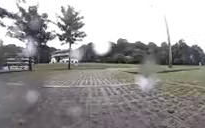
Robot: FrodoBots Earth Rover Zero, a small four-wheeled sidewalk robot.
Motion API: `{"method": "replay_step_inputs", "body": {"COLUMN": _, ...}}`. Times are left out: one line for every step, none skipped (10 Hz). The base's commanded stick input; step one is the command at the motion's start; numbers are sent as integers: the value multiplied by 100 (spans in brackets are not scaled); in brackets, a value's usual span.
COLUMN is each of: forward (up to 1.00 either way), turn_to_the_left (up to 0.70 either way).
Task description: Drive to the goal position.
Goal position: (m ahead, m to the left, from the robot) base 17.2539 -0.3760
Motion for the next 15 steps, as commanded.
{"method": "replay_step_inputs", "body": {"forward": 85, "turn_to_the_left": 0}}
{"method": "replay_step_inputs", "body": {"forward": 85, "turn_to_the_left": 0}}
{"method": "replay_step_inputs", "body": {"forward": 85, "turn_to_the_left": 0}}
{"method": "replay_step_inputs", "body": {"forward": 85, "turn_to_the_left": 0}}
{"method": "replay_step_inputs", "body": {"forward": 85, "turn_to_the_left": 0}}
{"method": "replay_step_inputs", "body": {"forward": 85, "turn_to_the_left": 0}}
{"method": "replay_step_inputs", "body": {"forward": 85, "turn_to_the_left": 0}}
{"method": "replay_step_inputs", "body": {"forward": 85, "turn_to_the_left": 0}}
{"method": "replay_step_inputs", "body": {"forward": 85, "turn_to_the_left": 0}}
{"method": "replay_step_inputs", "body": {"forward": 85, "turn_to_the_left": 0}}
{"method": "replay_step_inputs", "body": {"forward": 85, "turn_to_the_left": 0}}
{"method": "replay_step_inputs", "body": {"forward": 85, "turn_to_the_left": 0}}
{"method": "replay_step_inputs", "body": {"forward": 85, "turn_to_the_left": 0}}
{"method": "replay_step_inputs", "body": {"forward": 85, "turn_to_the_left": 0}}
{"method": "replay_step_inputs", "body": {"forward": 85, "turn_to_the_left": 0}}
